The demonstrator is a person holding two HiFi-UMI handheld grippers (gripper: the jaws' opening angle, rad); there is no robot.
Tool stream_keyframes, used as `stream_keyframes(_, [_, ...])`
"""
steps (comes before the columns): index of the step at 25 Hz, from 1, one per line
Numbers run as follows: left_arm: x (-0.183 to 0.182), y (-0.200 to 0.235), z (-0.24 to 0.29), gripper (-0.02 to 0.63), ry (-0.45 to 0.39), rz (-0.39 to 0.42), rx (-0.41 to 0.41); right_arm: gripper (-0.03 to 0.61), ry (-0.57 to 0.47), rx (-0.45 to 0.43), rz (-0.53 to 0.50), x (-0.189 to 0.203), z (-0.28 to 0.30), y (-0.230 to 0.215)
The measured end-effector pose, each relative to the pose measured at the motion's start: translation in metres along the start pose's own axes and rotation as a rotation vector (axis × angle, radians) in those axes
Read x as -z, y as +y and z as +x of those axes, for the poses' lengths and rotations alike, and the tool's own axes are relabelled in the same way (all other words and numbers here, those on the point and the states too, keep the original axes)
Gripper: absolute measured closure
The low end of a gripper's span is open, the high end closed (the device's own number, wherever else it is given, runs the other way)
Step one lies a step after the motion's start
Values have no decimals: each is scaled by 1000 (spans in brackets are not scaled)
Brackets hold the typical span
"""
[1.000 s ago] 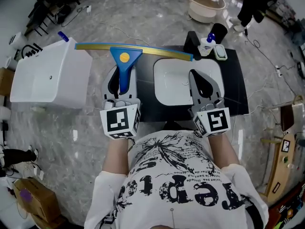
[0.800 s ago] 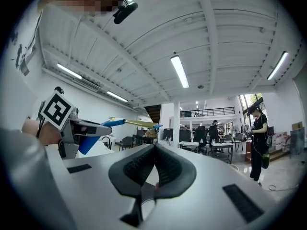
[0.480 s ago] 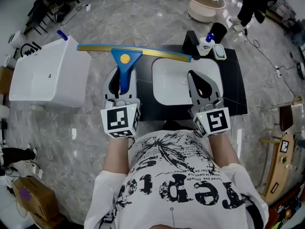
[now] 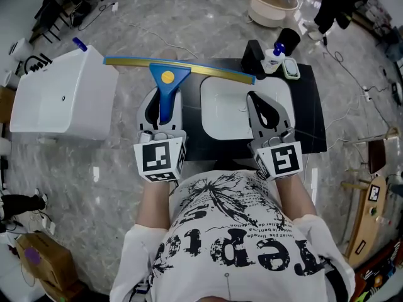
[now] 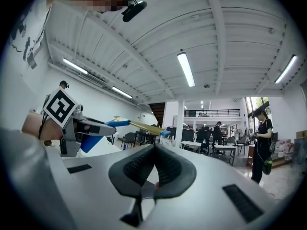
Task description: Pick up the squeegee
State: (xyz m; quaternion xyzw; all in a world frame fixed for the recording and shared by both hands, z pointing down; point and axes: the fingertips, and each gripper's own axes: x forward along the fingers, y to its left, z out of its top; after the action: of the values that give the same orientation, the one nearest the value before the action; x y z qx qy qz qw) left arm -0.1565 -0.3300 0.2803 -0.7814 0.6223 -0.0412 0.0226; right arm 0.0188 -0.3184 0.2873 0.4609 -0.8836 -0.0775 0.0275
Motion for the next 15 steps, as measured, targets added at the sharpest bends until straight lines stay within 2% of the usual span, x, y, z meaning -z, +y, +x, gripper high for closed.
stream_keyframes(15, [25, 9, 21, 466, 51, -21, 10, 566, -13, 8, 33, 11, 22, -8])
